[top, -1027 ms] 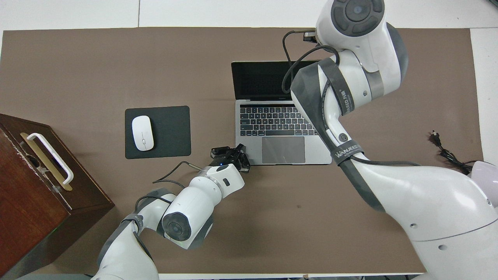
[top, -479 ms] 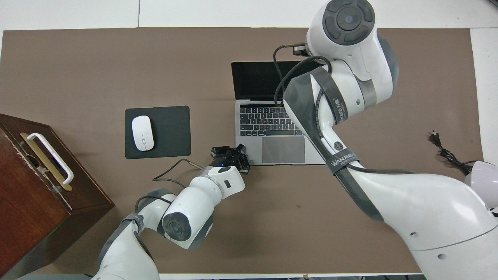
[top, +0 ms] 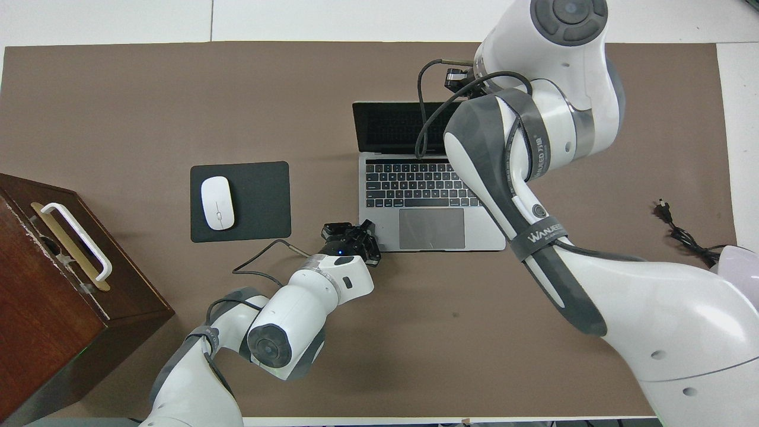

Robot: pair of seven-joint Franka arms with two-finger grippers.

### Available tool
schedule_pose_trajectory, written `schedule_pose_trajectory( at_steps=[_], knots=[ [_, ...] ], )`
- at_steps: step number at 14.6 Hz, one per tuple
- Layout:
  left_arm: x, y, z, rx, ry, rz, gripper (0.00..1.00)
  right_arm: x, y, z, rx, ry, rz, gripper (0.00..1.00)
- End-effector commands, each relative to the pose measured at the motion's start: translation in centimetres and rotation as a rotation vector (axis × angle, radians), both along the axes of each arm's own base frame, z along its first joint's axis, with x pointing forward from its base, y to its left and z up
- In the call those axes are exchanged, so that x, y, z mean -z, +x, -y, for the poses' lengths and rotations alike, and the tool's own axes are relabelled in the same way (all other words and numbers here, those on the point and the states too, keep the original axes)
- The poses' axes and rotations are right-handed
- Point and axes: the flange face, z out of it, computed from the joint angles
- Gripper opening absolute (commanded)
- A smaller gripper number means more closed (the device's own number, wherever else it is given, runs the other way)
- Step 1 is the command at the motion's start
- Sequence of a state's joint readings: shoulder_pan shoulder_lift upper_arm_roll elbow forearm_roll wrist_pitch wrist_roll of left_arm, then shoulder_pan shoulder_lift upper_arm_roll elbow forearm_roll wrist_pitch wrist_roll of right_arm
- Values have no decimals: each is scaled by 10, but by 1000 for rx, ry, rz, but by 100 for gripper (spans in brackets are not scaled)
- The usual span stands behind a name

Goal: Close laptop with both arms
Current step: 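Push the laptop screen down shut with the right gripper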

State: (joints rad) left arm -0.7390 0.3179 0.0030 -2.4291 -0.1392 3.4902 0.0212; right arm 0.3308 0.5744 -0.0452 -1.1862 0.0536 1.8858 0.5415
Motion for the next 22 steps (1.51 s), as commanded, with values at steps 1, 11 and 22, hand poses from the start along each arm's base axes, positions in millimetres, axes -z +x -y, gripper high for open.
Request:
schedule_pose_trajectory(
  at_steps=[1,11,22],
  knots=[
    [28,-1,-13,11,52,-20,0,9,-15,14,41,51,-144,0],
    [35,-6,-20,25,78,-28,0,75,-49,38,98,79,-263,0],
    [40,-6,-20,33,89,-29,0,113,-51,29,132,77,-258,0]
  ],
)
